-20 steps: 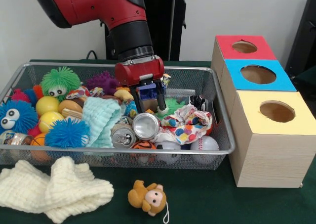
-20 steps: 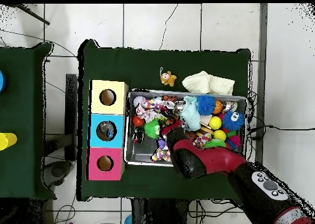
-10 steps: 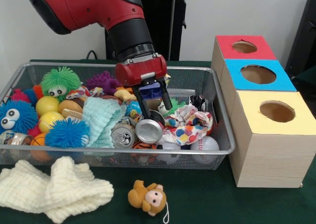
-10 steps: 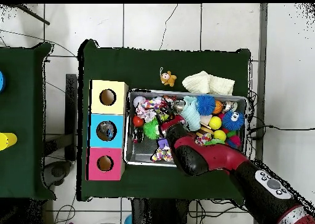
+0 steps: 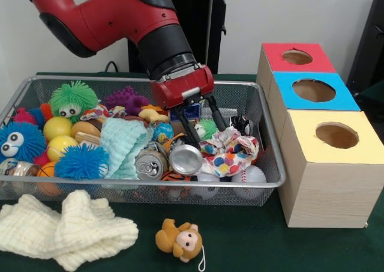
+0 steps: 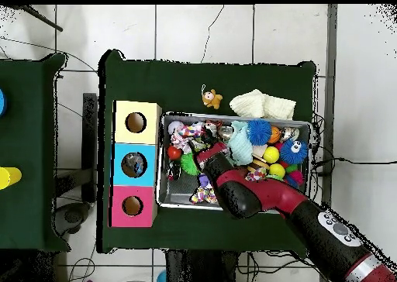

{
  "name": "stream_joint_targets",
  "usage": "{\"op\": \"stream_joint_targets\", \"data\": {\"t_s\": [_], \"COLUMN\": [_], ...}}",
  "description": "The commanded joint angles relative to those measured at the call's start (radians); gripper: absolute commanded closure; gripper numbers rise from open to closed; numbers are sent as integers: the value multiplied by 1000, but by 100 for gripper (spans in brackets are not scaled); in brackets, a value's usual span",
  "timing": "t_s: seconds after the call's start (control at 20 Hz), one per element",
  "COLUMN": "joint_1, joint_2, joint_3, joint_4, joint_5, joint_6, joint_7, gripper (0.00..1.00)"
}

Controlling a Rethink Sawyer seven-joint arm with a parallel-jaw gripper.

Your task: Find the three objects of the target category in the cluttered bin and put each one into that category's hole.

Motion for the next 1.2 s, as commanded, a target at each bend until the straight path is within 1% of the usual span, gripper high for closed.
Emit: {"op": "stream_joint_targets", "data": {"t_s": [0.05, 0.15, 0.2, 0.5, 0.65, 0.7, 0.85, 0.9, 0.95, 1.0, 1.05, 1.2], "joint_1": [-13, 1, 18, 29, 43, 40, 23, 29, 26, 23, 20, 34], "joint_2": [81, 71, 67, 102, 85, 75, 82, 68, 72, 69, 77, 74], "joint_3": [67, 50, 33, 31, 19, 21, 42, 37, 41, 39, 40, 13], "joint_4": [-113, -127, -132, -175, -194, -188, -185, -171, -176, -167, -175, -177], "joint_5": [-47, -33, -33, -48, -45, -46, -55, -53, -53, -53, -51, -48], "joint_6": [183, 204, 197, 198, 181, 173, 158, 146, 154, 155, 172, 174], "joint_7": [46, 40, 47, 43, 55, 60, 61, 71, 66, 67, 58, 61], "gripper": [0, 0, 0, 0, 0, 0, 0, 0, 0, 0, 0, 0]}}
